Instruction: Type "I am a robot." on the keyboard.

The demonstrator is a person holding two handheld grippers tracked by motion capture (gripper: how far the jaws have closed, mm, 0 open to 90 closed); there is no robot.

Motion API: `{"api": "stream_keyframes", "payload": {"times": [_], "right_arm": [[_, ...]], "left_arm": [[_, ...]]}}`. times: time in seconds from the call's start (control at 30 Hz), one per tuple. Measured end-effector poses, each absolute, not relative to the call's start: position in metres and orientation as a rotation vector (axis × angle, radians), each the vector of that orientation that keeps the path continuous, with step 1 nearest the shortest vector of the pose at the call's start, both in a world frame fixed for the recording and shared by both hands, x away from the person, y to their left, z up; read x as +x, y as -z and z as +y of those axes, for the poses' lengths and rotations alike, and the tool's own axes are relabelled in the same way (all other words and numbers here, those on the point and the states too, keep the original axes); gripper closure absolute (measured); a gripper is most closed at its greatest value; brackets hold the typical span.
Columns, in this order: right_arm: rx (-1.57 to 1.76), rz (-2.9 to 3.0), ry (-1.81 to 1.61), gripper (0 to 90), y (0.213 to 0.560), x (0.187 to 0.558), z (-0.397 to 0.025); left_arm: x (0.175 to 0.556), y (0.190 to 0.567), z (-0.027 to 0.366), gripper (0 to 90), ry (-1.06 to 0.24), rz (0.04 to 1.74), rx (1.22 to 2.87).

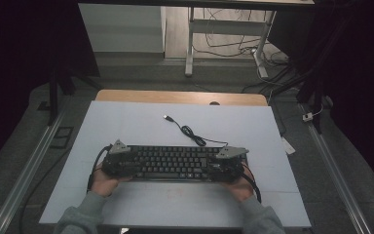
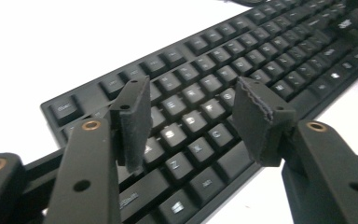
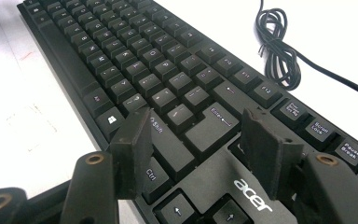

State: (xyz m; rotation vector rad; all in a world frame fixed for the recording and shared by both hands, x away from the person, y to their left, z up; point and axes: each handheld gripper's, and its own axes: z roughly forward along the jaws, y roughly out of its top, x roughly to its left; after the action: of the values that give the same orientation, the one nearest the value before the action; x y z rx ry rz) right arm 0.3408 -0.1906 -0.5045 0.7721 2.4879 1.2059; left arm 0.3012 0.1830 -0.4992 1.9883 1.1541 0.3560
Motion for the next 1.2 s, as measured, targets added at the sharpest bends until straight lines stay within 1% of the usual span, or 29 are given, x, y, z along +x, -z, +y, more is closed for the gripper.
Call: {"api": "stream_keyframes", "payload": {"times": [0.6,1.0,1.2], "right_arm": [[0.770,2.491,-1.200,43.3,0.505,0.341,-0.190],[0.772,2.490,-1.200,43.3,0.505,0.341,-0.190],[0.772,2.492,-1.191,43.3,0.505,0.341,-0.190]], "left_arm": [[0.305,0.503,0.193,39.0,-0.374,1.214,1.982],[0.309,0.503,0.187,38.7,-0.358,1.183,1.988],[0.312,0.502,0.181,41.3,-0.376,1.164,2.003]]}}
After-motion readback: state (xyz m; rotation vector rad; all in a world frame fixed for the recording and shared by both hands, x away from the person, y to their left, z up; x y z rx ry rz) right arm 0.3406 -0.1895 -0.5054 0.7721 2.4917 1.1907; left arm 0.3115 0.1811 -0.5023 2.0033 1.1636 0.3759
